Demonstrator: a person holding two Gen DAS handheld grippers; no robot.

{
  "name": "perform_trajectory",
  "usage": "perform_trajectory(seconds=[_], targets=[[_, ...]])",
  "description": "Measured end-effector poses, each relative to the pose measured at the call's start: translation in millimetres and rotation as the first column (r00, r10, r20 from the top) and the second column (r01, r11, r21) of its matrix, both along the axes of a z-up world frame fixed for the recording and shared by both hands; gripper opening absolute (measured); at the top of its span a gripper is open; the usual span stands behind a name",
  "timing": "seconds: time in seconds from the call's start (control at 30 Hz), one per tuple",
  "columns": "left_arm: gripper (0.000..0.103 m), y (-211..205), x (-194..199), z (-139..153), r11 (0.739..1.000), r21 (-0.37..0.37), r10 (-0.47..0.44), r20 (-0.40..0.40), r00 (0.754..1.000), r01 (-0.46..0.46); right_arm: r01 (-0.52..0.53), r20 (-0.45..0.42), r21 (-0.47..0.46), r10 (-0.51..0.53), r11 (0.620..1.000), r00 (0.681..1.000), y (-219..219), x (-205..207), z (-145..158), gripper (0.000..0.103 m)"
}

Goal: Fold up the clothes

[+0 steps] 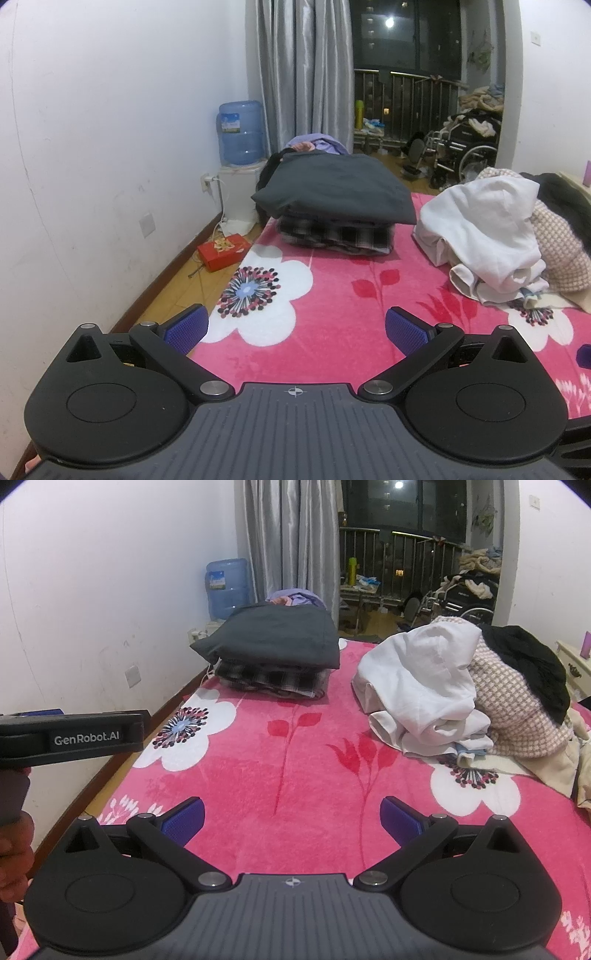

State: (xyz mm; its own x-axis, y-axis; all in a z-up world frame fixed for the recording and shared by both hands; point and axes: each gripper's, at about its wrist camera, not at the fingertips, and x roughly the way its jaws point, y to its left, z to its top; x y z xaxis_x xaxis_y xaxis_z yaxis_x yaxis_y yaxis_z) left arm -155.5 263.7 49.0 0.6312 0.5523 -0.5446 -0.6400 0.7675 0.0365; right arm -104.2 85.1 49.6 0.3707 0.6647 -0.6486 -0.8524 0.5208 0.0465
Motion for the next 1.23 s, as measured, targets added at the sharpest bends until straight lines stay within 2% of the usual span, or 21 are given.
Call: perform_trajectory(seconds=[1.23], targets=[[0.103,2.8,-0.3,-2.2,1.000,-0.013,0.006,-0.003,1.000,-0.006,-0.003,0.007,-0.018,0.003,1.000,1.000,2.0,-1.8,-3.1,0.103]])
